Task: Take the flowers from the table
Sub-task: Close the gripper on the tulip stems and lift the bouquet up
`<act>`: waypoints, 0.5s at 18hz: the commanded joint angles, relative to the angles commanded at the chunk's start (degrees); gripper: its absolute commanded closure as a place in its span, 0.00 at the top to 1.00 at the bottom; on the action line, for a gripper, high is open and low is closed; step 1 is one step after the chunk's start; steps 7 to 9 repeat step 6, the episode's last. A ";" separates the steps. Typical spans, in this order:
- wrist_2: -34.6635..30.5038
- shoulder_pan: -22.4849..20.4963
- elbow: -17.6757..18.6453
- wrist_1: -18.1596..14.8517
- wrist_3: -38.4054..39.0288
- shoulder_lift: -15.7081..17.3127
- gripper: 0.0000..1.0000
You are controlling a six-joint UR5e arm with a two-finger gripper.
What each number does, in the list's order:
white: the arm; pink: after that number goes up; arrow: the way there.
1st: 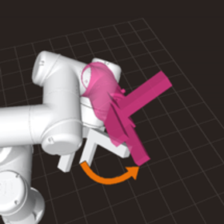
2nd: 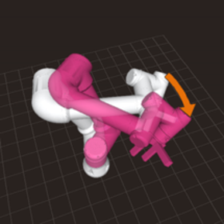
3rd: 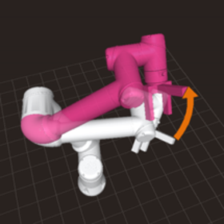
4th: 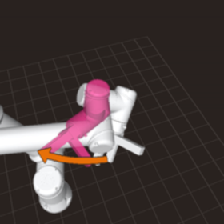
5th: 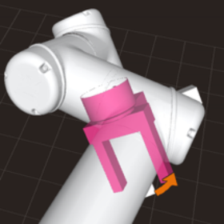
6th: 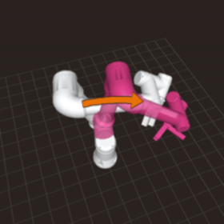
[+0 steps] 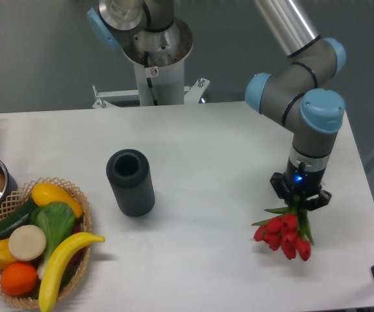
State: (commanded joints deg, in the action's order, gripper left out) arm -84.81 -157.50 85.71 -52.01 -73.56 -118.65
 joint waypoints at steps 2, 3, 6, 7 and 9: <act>-0.09 0.00 -4.39 -4.13 0.00 -0.70 0.00; -0.09 0.00 -6.41 -6.24 -0.09 -1.23 0.00; -1.57 0.09 -7.67 -8.01 -0.09 -1.06 0.00; -1.57 0.09 -7.67 -8.01 -0.09 -1.06 0.00; -1.57 0.09 -7.67 -8.01 -0.09 -1.06 0.00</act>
